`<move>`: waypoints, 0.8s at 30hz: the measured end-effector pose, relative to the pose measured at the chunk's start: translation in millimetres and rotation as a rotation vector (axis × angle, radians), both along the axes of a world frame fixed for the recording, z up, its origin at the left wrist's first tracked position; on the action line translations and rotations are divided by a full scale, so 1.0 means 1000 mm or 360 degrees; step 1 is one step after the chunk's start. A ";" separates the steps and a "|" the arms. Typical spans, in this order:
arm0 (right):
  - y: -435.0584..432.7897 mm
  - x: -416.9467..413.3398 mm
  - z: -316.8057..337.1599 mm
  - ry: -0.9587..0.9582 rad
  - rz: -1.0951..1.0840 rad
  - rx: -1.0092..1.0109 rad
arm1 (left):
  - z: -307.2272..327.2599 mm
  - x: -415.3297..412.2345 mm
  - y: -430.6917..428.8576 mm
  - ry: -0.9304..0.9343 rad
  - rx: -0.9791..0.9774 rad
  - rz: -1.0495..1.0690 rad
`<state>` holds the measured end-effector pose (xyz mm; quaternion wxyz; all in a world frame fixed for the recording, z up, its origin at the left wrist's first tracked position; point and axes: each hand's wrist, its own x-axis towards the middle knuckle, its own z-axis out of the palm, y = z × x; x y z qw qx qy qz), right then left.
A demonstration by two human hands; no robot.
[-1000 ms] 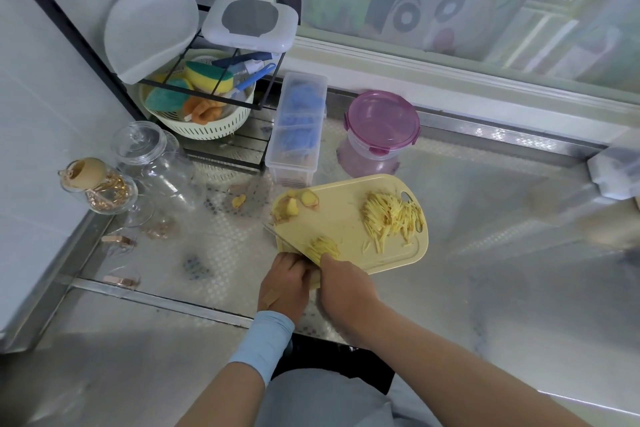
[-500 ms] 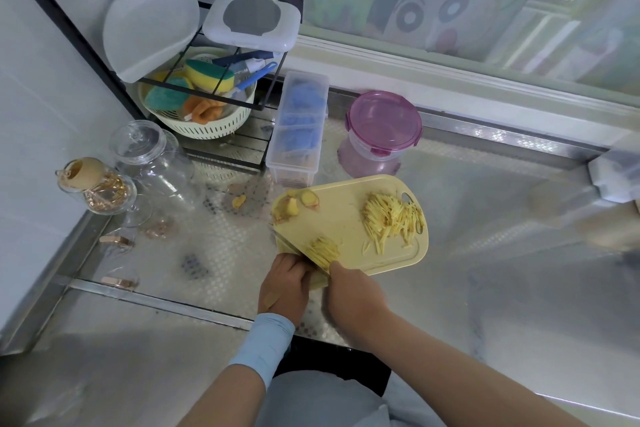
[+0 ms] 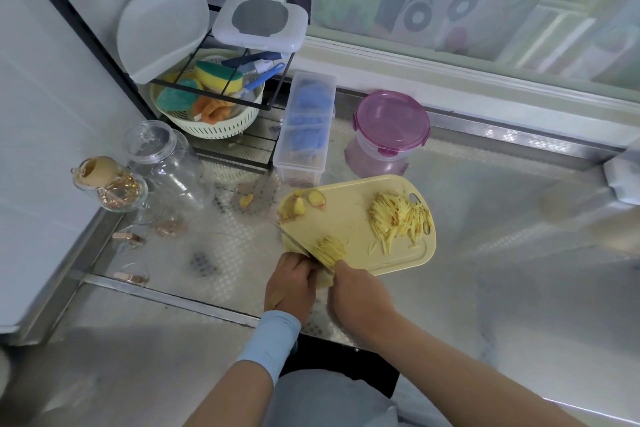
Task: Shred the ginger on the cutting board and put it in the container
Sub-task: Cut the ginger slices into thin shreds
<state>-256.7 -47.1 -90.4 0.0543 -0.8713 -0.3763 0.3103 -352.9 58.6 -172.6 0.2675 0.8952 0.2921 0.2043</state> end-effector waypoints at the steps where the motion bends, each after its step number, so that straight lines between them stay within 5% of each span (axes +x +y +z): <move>1: -0.005 0.001 -0.001 -0.0005 0.0007 -0.0003 | -0.001 0.000 0.000 -0.0002 -0.0002 0.0002; 24: 0.003 0.005 0.003 0.0071 0.0016 -0.0019 | -0.001 0.000 -0.003 0.0008 -0.0032 0.0070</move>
